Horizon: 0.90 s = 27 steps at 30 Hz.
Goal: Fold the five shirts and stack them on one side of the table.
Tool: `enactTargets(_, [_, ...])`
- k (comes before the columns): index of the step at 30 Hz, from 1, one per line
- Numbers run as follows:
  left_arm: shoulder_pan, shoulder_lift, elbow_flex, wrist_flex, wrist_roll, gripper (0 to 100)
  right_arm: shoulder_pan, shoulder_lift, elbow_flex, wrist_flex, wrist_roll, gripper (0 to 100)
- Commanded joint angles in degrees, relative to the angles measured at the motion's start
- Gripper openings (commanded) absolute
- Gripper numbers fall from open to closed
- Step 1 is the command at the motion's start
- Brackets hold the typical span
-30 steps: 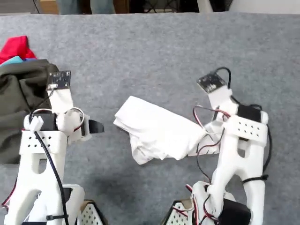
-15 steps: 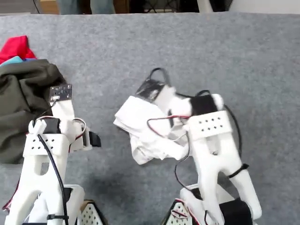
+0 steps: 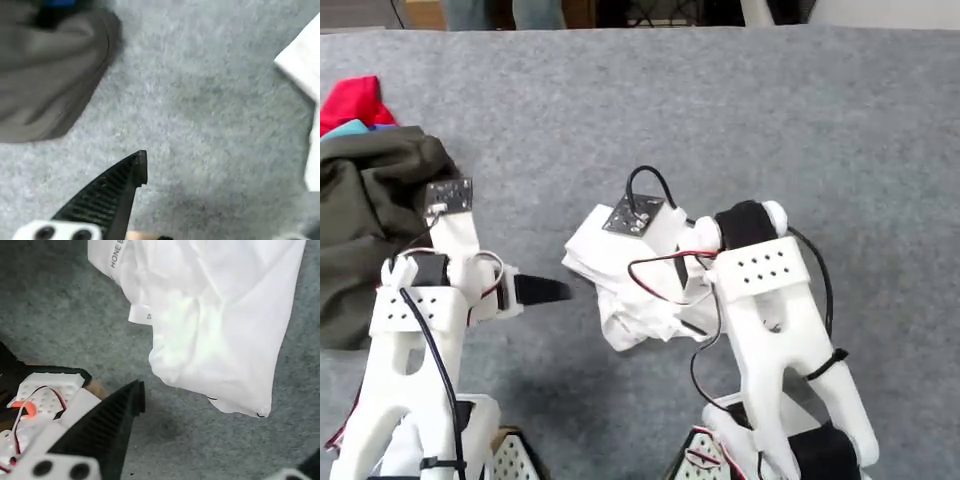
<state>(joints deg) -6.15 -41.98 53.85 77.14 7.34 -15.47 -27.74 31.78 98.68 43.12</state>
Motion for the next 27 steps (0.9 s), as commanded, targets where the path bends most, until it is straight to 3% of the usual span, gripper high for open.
enactTargets(1, [0.75, -1.32, 2.07, -2.73, 0.26, 99, -0.7, -0.22, -0.66, 1.85, -0.18, 94.5])
enactTargets(3, [0.31, -1.32, 3.38, -8.88, 0.26, 95, -0.53, -0.4, -0.66, 1.85, -0.18, 95.3])
enactTargets(8, [0.22, -6.33, 8.13, -18.9, 0.53, 96, -0.53, -0.66, -1.36, 1.67, -0.53, 93.9])
enactTargets(18, [0.84, -26.9, 20.18, -15.65, 0.18, 96, -0.62, -0.31, -1.01, 2.11, -2.02, 94.9])
enactTargets(27, [0.92, -22.07, 11.56, -3.25, 0.35, 90, -0.53, -0.22, -0.92, 2.2, -2.2, 89.7])
